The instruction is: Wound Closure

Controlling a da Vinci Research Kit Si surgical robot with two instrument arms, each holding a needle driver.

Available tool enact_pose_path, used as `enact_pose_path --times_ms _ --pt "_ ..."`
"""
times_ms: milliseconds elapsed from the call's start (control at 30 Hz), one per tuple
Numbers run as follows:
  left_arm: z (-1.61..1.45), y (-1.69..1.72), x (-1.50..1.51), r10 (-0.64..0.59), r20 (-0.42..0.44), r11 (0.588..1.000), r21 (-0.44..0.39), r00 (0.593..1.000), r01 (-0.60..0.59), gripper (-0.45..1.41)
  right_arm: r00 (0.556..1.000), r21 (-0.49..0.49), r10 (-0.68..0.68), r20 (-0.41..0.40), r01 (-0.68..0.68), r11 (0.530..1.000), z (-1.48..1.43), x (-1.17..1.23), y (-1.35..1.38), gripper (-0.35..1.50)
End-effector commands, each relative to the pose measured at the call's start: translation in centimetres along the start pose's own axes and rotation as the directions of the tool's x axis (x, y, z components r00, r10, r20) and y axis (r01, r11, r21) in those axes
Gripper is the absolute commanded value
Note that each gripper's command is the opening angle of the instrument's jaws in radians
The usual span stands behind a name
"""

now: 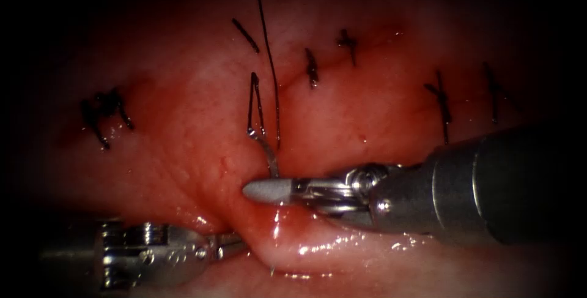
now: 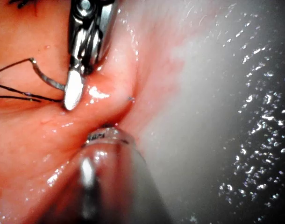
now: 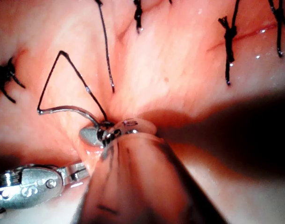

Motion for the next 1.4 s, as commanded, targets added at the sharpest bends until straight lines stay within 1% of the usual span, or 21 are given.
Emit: enact_pose_path --times_ms 33,133,167,200,300,367,467,500,533,567,600,700,733,833,867,900,967,1133,1233,1333,1400 --pt "0.07 0.10 -0.01 -0.001 0.000 1.000 -0.004 1.000 0.001 -0.13 1.000 0.001 0.007 -0.003 -0.007 1.000 0.05 -0.01 0.11 -0.35" --pt "0.07 0.10 -0.01 -0.001 0.000 1.000 -0.004 1.000 0.001 -0.13 1.000 0.005 0.008 -0.017 -0.008 1.000 0.04 0.05 0.12 -0.35" --pt "0.07 0.10 0.00 -0.001 0.000 1.000 -0.004 1.000 0.001 -0.13 1.000 0.034 0.012 -0.027 -0.011 0.999 0.03 0.11 0.09 -0.35" --pt "0.07 0.10 0.00 -0.001 0.000 1.000 -0.003 1.000 0.001 -0.13 0.998 0.050 -0.005 -0.065 0.008 0.999 0.01 0.19 0.05 -0.35" --pt "0.07 0.11 0.00 -0.002 0.000 1.000 -0.003 1.000 0.002 -0.13 0.980 0.052 -0.141 -0.138 0.149 0.987 -0.08 0.42 -0.07 -0.35" --pt "0.07 0.11 0.00 -0.001 0.000 1.000 -0.003 1.000 0.001 -0.13 0.966 0.071 -0.201 -0.162 0.215 0.974 -0.11 0.53 -0.11 -0.35" --pt "0.07 0.11 0.00 -0.002 0.000 1.000 -0.003 1.000 0.002 -0.13 0.920 0.056 -0.322 -0.222 0.342 0.938 -0.17 0.72 -0.16 -0.35" --pt "0.06 0.12 0.00 -0.002 0.001 1.000 -0.003 1.000 0.002 -0.13 0.880 0.027 -0.404 -0.249 0.423 0.906 -0.21 0.86 -0.17 -0.08" --pt "0.06 0.12 0.00 -0.002 0.001 1.000 -0.003 1.000 0.002 -0.13 0.854 0.013 -0.449 -0.261 0.469 0.883 -0.23 0.93 -0.17 0.14" --pt "0.06 0.12 0.00 -0.002 0.001 1.000 -0.003 1.000 0.002 -0.13 0.791 -0.017 -0.541 -0.285 0.560 0.829 -0.29 1.12 -0.17 0.61" --pt "0.06 0.12 0.00 -0.002 0.001 1.000 -0.003 1.000 0.002 -0.13 0.776 -0.030 -0.559 -0.294 0.577 0.816 -0.31 1.20 -0.17 0.74" --pt "0.06 0.12 0.00 -0.003 0.001 1.000 -0.003 1.000 0.003 -0.13 0.701 -0.080 -0.644 -0.305 0.655 0.751 -0.40 1.52 -0.18 1.16" --pt "0.06 0.12 0.00 -0.003 0.001 1.000 -0.003 1.000 0.003 -0.13 0.654 -0.110 -0.690 -0.310 0.696 0.709 -0.46 1.75 -0.20 1.31" --pt "0.06 0.12 0.00 -0.003 0.001 1.000 -0.003 1.000 0.003 -0.13 0.590 -0.169 -0.746 -0.307 0.738 0.653 -0.57 2.06 -0.22 1.36" --pt "0.06 0.13 0.00 -0.003 0.001 1.000 -0.003 1.000 0.003 -0.13 0.535 -0.230 -0.797 -0.282 0.768 0.597 -0.62 2.24 -0.24 1.45" --pt "0.06 0.13 0.00 -0.003 0.001 1.000 -0.003 1.000 0.003 -0.13 0.509 -0.263 -0.819 -0.265 0.779 0.570 -0.67 2.35 -0.25 1.46" --pt "0.06 0.13 0.00 -0.003 0.001 1.000 -0.003 1.000 0.003 -0.13 0.475 -0.289 -0.841 -0.259 0.793 0.536 -0.74 2.47 -0.27 1.46" --pt "0.05 0.12 0.00 -0.003 0.001 1.000 -0.004 1.000 0.003 -0.12 0.457 -0.314 -0.853 -0.252 0.796 0.519 -0.96 2.65 -0.30 1.45" --pt "0.05 0.12 0.00 -0.003 0.001 1.000 -0.004 1.000 0.003 -0.12 0.459 -0.304 -0.850 -0.257 0.797 0.522 -1.12 2.68 -0.34 1.33" --pt "0.05 0.12 0.00 -0.003 0.001 1.000 -0.004 1.000 0.003 -0.12 0.463 -0.299 -0.842 -0.277 0.791 0.534 -1.24 2.70 -0.44 1.25" --pt "0.05 0.12 0.00 -0.003 0.001 1.000 -0.004 1.000 0.003 -0.12 0.496 -0.309 -0.816 -0.297 0.759 0.573 -1.32 2.75 -0.53 1.20"
